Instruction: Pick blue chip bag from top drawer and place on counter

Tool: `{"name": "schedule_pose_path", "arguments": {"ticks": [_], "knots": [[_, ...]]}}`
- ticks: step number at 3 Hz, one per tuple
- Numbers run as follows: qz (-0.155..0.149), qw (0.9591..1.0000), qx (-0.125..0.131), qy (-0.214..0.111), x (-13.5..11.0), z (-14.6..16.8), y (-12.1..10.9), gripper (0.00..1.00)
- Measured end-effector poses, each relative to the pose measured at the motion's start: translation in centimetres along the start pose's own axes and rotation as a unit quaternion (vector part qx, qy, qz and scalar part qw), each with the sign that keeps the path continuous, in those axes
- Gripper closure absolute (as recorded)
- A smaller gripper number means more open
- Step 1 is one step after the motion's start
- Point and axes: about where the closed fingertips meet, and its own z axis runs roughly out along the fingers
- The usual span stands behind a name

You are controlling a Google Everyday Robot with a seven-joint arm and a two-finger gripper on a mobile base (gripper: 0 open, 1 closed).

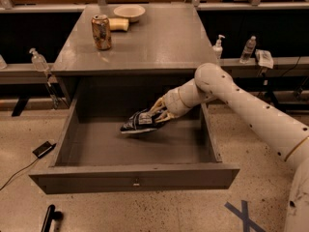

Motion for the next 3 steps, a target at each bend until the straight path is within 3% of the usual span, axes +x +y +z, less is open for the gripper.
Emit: {"name": "schedule_pose_path", "arguments": {"ticks": [1,2,3], "knots": [[0.006,0.9999,0.011,-0.007,-0.3,-0.4,-0.1,0.95],[-0.003,0.9972,0.062,-0.041,-2.7,-3.2,-2.0,1.00],[-0.041,0.9828,0.156,-0.090,-9.5,-11.4,-5.4,1.00]]}}
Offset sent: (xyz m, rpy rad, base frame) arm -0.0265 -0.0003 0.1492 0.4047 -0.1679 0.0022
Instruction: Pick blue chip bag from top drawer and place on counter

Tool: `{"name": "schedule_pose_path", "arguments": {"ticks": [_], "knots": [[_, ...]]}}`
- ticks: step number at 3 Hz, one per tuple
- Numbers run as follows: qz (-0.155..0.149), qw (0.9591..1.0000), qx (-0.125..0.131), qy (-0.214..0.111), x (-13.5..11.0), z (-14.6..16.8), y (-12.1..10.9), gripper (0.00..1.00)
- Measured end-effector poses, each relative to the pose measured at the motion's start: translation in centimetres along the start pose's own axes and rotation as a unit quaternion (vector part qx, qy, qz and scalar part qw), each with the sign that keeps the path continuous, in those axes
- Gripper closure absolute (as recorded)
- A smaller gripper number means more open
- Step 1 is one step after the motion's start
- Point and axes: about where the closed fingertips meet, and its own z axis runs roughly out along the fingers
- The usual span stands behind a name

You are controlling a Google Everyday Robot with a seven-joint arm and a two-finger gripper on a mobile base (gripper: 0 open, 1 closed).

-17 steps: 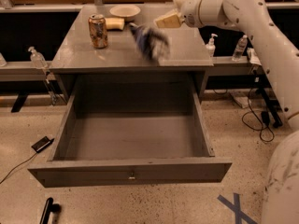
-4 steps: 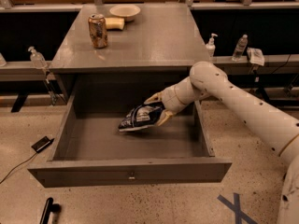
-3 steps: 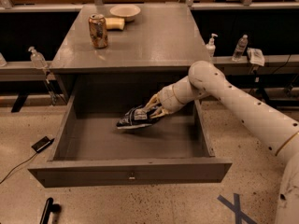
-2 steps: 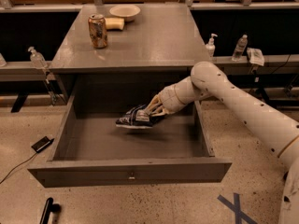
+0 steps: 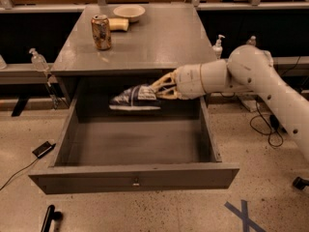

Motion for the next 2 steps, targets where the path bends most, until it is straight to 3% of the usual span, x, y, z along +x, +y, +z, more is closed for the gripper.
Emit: {"name": "schedule_pose_path", "arguments": {"ticks": [1,2], "knots": [[-0.035,0.9981,0.049,-0.015,-4.4,-3.7,-4.0,1.00],[-0.094,0.9897,0.105,0.024,-6.3,-6.9,-10.7,1.00]]}}
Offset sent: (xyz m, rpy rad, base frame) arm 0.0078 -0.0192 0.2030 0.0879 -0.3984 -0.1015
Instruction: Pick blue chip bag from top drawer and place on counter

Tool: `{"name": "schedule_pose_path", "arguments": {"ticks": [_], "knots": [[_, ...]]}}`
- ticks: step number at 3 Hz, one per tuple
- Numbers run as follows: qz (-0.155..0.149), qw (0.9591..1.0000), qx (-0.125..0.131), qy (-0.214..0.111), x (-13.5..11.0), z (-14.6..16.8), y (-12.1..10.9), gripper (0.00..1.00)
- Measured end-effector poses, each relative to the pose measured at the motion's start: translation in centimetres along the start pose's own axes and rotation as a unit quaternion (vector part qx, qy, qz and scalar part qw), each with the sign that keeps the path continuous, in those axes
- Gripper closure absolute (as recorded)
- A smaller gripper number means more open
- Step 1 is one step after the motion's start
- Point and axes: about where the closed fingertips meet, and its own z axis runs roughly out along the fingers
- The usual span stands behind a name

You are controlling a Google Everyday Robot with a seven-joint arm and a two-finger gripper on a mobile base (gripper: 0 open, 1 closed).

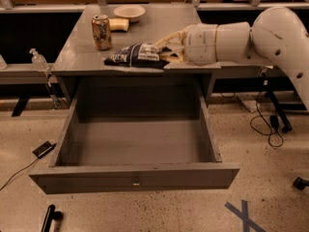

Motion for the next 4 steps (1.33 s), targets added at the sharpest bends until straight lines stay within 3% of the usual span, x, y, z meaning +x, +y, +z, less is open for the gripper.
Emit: {"name": "schedule_pose_path", "arguments": {"ticks": [1,2,3,4], "knots": [[-0.045,0.9962,0.041,0.063,3.6,0.7,-5.0,1.00],[-0.068,0.9863,0.071,0.132,9.7,2.3,-9.6,1.00],[-0.071,0.9746,0.088,0.193,15.6,3.9,-11.5,1.00],[-0.064,0.9600,0.092,0.257,21.4,4.5,-11.2,0.83]]}}
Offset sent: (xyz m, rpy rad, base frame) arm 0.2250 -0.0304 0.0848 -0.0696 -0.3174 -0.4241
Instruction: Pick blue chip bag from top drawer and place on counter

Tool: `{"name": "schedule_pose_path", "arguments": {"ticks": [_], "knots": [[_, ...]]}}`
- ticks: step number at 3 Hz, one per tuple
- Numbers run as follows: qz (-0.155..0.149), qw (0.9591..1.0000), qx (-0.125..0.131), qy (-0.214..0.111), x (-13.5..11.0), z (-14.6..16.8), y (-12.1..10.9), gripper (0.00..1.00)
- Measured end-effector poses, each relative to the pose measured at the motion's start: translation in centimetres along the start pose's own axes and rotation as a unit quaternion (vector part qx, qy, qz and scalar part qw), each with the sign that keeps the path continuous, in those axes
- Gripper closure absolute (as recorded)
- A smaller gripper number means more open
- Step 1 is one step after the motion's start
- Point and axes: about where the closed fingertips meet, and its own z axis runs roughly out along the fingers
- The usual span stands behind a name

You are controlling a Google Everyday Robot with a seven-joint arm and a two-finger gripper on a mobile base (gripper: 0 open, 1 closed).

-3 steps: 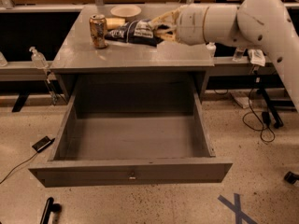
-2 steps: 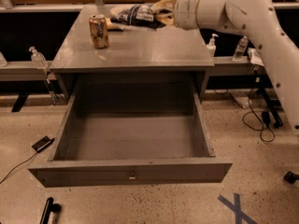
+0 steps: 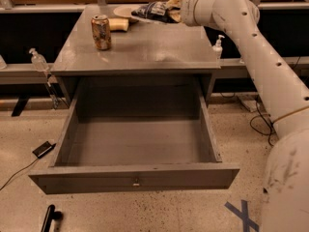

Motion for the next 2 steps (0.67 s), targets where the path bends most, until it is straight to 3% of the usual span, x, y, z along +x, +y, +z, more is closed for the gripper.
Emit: {"name": "schedule_pose_path", "arguments": {"ticks": [1,2], "knots": [[0.006,0.9991,-0.029,0.032,2.6,1.5,2.9,0.61],[-0.006,0.9958,-0.086,0.033,3.0,1.7,7.1,0.37]]}}
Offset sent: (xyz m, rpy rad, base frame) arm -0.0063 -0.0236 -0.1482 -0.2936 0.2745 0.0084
